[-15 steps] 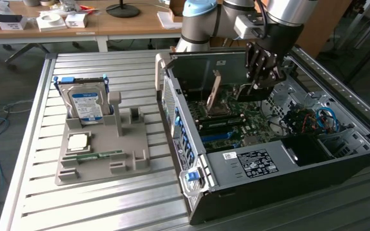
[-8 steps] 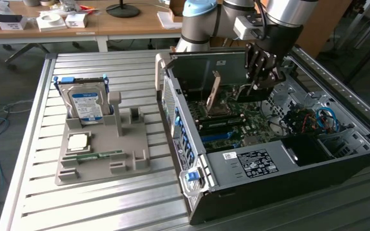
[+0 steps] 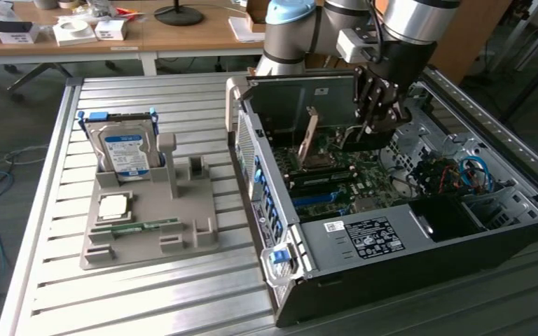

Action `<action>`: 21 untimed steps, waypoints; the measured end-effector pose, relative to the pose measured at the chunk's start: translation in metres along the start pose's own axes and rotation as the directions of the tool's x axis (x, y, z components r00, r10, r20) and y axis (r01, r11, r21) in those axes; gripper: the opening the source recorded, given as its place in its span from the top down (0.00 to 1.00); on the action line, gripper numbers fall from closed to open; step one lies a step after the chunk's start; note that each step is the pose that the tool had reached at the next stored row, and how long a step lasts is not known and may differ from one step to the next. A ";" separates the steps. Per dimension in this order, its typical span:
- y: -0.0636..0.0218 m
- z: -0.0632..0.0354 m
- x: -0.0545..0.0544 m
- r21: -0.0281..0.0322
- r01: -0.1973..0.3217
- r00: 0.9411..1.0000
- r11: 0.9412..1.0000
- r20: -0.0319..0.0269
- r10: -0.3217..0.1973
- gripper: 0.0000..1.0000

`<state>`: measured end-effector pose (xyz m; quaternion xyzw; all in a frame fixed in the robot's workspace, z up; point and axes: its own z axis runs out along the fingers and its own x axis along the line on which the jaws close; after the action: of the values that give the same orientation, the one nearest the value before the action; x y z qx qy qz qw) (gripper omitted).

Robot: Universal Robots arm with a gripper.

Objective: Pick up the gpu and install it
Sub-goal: 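Insert the gpu into the slot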

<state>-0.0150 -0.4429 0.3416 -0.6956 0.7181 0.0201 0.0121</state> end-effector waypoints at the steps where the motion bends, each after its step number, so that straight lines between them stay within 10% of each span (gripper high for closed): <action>1: 0.0000 0.0001 0.000 0.000 0.000 1.000 1.000 0.000 0.000 0.74; 21: 0.0005 0.0107 0.011 0.000 0.000 1.000 1.000 0.000 0.000 0.74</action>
<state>-0.0160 -0.4531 0.3304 -0.6955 0.7181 0.0201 0.0122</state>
